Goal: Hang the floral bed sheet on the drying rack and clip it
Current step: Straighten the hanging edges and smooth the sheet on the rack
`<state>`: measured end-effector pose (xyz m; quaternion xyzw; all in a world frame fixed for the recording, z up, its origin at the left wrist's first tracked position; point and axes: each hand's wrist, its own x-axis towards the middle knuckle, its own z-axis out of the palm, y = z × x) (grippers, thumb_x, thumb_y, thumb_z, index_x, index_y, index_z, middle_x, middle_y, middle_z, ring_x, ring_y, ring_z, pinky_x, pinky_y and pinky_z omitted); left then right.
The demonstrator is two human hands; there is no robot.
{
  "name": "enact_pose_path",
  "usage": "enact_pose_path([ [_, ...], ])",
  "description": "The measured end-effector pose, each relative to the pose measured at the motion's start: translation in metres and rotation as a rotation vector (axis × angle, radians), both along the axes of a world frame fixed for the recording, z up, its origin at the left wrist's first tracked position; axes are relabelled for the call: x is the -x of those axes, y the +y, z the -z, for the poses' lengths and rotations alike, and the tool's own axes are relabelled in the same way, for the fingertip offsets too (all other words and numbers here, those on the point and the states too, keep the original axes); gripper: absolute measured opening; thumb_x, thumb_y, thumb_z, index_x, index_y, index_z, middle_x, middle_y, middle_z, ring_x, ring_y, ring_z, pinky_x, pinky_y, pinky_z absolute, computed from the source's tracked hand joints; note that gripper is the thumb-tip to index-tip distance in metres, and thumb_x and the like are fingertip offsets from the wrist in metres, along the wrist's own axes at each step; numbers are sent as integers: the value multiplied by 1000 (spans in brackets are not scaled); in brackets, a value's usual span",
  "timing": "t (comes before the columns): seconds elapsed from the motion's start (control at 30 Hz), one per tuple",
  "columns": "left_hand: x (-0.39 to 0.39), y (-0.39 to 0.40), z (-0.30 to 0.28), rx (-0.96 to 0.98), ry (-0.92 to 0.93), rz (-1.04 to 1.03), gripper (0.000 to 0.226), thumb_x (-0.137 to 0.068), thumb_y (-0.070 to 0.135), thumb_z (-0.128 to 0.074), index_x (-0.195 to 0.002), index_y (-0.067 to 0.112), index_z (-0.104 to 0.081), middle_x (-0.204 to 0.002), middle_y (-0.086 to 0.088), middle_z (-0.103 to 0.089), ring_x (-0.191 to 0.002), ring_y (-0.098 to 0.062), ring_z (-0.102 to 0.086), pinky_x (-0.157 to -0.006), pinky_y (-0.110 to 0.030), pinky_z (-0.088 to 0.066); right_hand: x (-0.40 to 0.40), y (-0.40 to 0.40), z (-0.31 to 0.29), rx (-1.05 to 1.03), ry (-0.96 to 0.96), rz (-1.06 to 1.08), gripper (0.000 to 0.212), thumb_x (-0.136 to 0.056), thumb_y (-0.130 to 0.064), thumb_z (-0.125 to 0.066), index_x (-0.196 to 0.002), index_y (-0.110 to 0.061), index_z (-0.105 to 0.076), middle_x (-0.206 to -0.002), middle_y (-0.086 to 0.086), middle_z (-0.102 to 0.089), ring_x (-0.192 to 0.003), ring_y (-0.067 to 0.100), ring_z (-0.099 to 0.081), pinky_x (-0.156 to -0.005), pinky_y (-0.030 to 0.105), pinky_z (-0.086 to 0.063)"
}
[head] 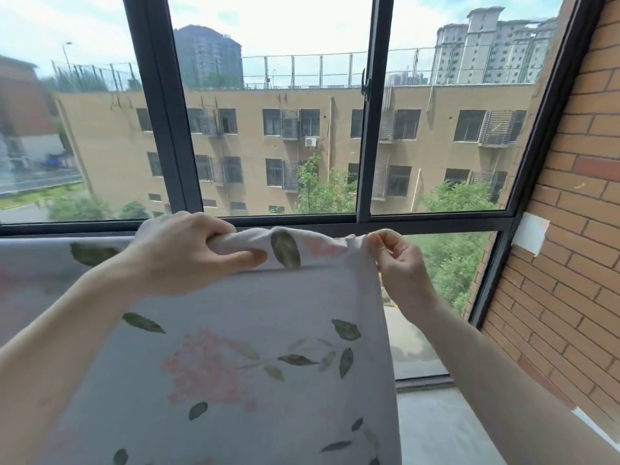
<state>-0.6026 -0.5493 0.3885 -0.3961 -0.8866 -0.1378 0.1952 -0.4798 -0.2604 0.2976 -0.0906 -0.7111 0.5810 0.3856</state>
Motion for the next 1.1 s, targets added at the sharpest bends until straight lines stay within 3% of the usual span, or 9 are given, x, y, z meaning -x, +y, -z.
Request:
enact_pose_path([
  [0.17, -5, 4, -8, 30, -135, -103, 86, -81, 96, -25, -74, 13, -47, -46, 6, -44, -46, -11, -54, -60, -34, -40, 9, -7, 18, -109, -243, -226, 27, -95, -41, -59, -78, -22, -68, -67, 12, -53, -62, 26, -40, -55, 42, -31],
  [0.33, -5, -3, -10, -118, -361, -101, 63, -93, 73, -46, -75, 17, -70, -59, -14, -47, -46, -17, -66, -63, -36, -39, -31, -5, 47, -156, -208, -229, 28, -107, -29, -55, -82, -17, -62, -67, 5, -55, -60, 23, -51, -61, 41, -44],
  [0.43, -2, -7, -10, -132, -416, -24, 87, -77, 92, -43, -82, 10, -70, -61, -14, -54, -48, -17, -57, -62, -35, -39, -44, 1, 51, -225, -265, -333, 24, -106, -23, -55, -85, -15, -63, -69, -5, -62, -66, 15, -59, -64, 36, -51],
  [0.53, -1, 0, -9, -162, -383, -2, 68, -90, 75, -48, -77, 11, -68, -54, 3, -46, -49, -13, -41, -59, -31, -32, -44, 18, 44, -240, -310, -304, 19, -105, -21, -57, -90, -15, -66, -76, -6, -70, -73, 13, -66, -65, 31, -53],
  [0.63, -12, 18, -13, -93, -165, -11, 30, -102, 48, -51, -85, 40, -73, -68, 18, -65, -63, -5, -59, -67, -30, -47, -39, 29, 35, -169, -254, -229, 12, -104, -22, -59, -108, -26, -69, -100, -14, -76, -80, 11, -71, -65, 30, -56],
  [0.73, -33, 48, -12, -57, -146, 73, 26, -104, 47, -48, -96, 41, -72, -84, 16, -69, -79, -9, -64, -71, -32, -51, -27, 19, 22, -162, -243, -373, 28, -103, -30, -58, -131, -32, -62, -124, -10, -71, -78, 13, -72, -59, 26, -55],
  [0.83, -44, 73, 0, 43, -80, 100, 46, -100, 65, -38, -86, 34, -69, -74, 13, -66, -75, -9, -62, -68, -34, -49, -18, 9, 13, -197, -266, -472, 23, -103, -31, -60, -114, -16, -72, -96, -2, -74, -68, 13, -67, -53, 20, -47],
  [0.93, -41, 76, 10, -1, 35, 41, 62, -91, 76, -28, -82, 29, -67, -68, 13, -66, -73, -9, -61, -69, -35, -50, -17, 13, 8, -232, -201, -364, 19, -102, -21, -64, -91, -10, -76, -69, -7, -68, -62, 8, -60, -57, 17, -45],
  [1.1, -43, 67, 24, -105, 108, 26, 49, -98, 71, -37, -78, 32, -60, -76, 16, -62, -75, -9, -57, -72, -36, -46, -22, 17, 10, -212, -122, -301, 19, -101, -34, -59, -103, -23, -75, -91, -2, -76, -81, 12, -70, -68, 20, -53],
])
